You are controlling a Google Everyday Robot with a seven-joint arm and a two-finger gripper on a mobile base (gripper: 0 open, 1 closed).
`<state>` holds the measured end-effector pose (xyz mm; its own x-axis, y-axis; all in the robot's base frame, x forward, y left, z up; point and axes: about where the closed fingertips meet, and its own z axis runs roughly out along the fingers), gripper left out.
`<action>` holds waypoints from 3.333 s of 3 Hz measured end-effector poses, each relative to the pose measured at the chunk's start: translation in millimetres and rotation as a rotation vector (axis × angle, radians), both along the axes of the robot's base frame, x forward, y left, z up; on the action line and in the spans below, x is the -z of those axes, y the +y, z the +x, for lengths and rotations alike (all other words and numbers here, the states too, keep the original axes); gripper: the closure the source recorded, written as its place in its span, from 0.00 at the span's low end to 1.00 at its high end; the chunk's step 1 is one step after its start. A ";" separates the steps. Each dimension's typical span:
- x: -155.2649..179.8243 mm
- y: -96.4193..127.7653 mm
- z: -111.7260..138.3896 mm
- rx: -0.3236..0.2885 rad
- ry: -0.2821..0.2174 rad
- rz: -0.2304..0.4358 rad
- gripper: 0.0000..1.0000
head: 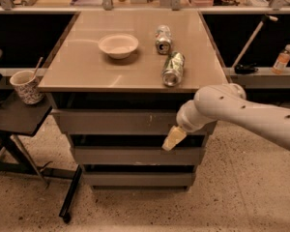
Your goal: Open top drawer
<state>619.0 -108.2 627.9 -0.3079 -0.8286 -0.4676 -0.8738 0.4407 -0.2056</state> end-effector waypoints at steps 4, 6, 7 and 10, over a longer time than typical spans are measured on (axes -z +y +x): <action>-10.6 -5.1 1.2 0.000 0.000 0.000 0.66; -22.0 -9.1 2.5 0.000 0.000 0.000 1.00; -22.5 -9.0 -12.8 0.014 -0.009 -0.002 1.00; -24.6 -7.5 -37.0 0.008 -0.015 -0.022 1.00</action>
Offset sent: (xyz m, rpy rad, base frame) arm -0.0004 -0.0005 0.0014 0.0000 0.0000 0.0000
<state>582.0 -115.7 652.4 -0.3078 -0.8362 -0.4538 -0.8668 0.4432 -0.2288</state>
